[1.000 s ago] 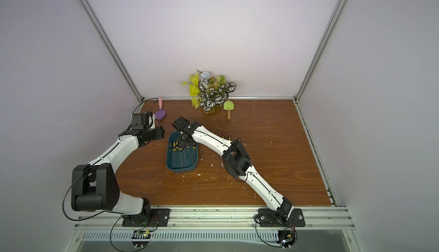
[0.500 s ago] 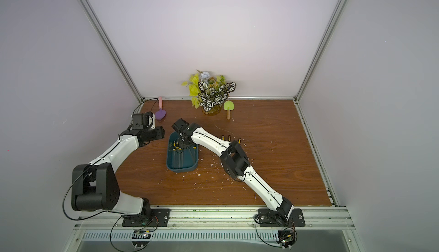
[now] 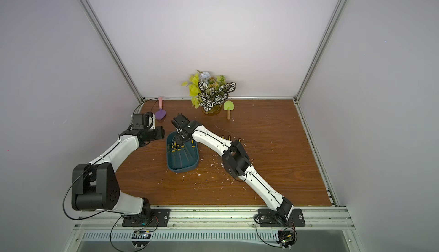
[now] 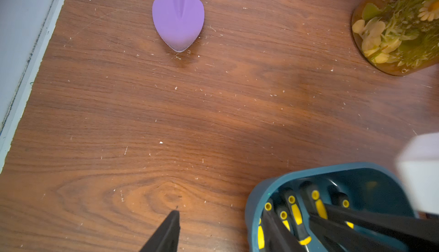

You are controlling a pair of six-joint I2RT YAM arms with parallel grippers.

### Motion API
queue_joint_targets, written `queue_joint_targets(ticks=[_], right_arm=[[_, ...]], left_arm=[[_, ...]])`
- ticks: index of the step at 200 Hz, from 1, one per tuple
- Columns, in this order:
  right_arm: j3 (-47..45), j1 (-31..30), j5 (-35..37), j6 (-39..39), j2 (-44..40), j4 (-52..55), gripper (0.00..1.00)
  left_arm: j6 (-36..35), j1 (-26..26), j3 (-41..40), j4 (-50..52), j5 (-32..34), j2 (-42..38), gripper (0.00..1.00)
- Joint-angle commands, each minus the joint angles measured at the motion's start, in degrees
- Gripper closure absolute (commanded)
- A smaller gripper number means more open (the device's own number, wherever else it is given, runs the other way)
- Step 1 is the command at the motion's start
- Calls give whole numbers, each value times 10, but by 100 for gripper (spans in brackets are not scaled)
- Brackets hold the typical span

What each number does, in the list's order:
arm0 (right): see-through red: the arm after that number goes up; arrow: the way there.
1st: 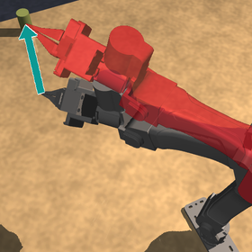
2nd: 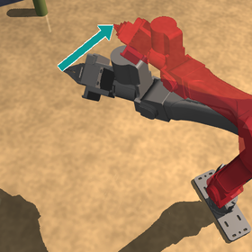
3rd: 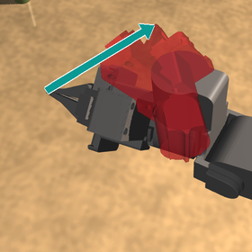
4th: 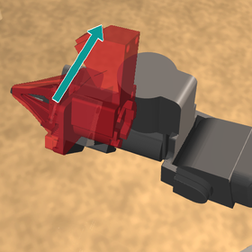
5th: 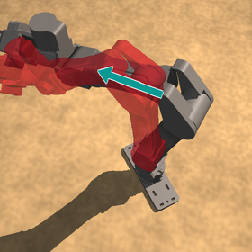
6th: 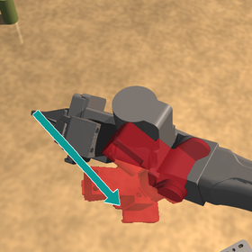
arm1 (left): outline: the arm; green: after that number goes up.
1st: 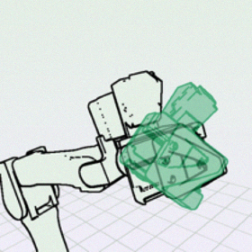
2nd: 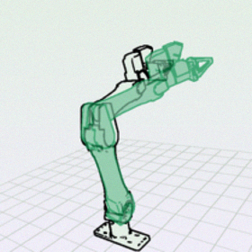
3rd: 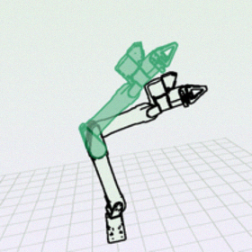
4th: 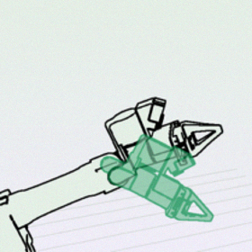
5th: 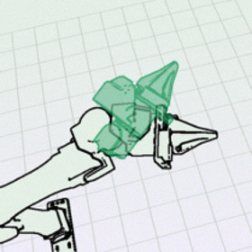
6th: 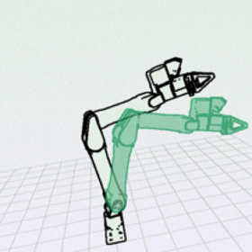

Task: Take the file tool out of the storage box
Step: Pick up the file tool from the storage box, then place the file tool at the center of the board.

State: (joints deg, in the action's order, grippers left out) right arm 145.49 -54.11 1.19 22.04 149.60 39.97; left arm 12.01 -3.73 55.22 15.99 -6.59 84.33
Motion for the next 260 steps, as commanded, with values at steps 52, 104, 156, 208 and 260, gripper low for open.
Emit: queue_joint_targets(ticks=[52,104,156,208,260], right_arm=[[-214,29,41,31,-250,-142,95],[-603,83,124,55,-472,-241,100],[-816,195,144,62,-601,-227,100],[-839,255,150,40,-565,-229,100],[-845,260,151,53,-511,-258,100]], left_arm=[[-8,-7,11,3,-44,30,41],[-5,-6,14,3,-54,39,41],[-2,-6,15,-1,-60,46,41],[-3,-7,16,0,-58,48,41],[-6,-6,16,4,-53,46,41]])
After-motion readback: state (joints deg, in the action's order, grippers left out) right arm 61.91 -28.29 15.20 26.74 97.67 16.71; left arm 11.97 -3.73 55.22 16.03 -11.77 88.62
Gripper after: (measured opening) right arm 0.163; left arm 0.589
